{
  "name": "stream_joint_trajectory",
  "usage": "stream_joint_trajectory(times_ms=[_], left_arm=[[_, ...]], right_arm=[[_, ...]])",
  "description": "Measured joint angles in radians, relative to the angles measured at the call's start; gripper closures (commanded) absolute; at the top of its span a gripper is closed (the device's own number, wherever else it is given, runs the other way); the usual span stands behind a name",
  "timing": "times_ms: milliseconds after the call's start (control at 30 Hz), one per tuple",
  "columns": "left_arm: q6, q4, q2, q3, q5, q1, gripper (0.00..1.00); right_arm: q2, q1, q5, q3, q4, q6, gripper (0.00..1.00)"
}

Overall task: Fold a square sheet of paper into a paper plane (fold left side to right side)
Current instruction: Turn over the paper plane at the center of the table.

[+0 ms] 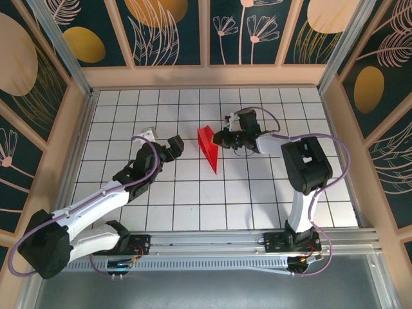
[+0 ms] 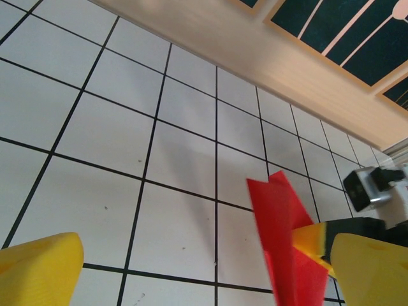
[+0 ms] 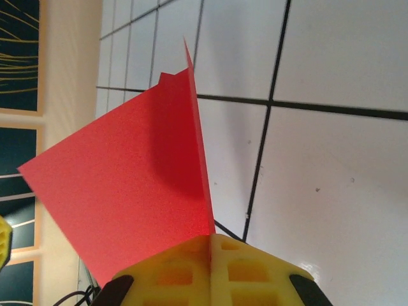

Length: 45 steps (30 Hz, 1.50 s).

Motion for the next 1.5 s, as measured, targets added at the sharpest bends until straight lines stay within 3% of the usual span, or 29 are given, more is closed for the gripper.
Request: stream_joint_trajectory(times_ms=[333,467,1233,1500], left_arm=[[-0.009,0.0,0.039,0.008,0.013,0.0,0.01],[-0.009,0.0,0.061,0.017,0.026,0.0,0.01],[-0.009,0.0,0.103,0.051,0.056,0.0,0.01],[-0.009,0.0,0.109,0.056,0.057,0.0,0.01]], right_arm=[[0.068,-0.004,0.02,-0.002,0.003,-0.029,1.0],[0.068,-0.016,0.041,-0.002,-0.006,-0.049,0.94],[0.068,-0.024,0.157,-0.002,-0.118,-0.132,0.81],[0.044,-0.025,0.2,-0.002,-0.15,-0.155,0.7]])
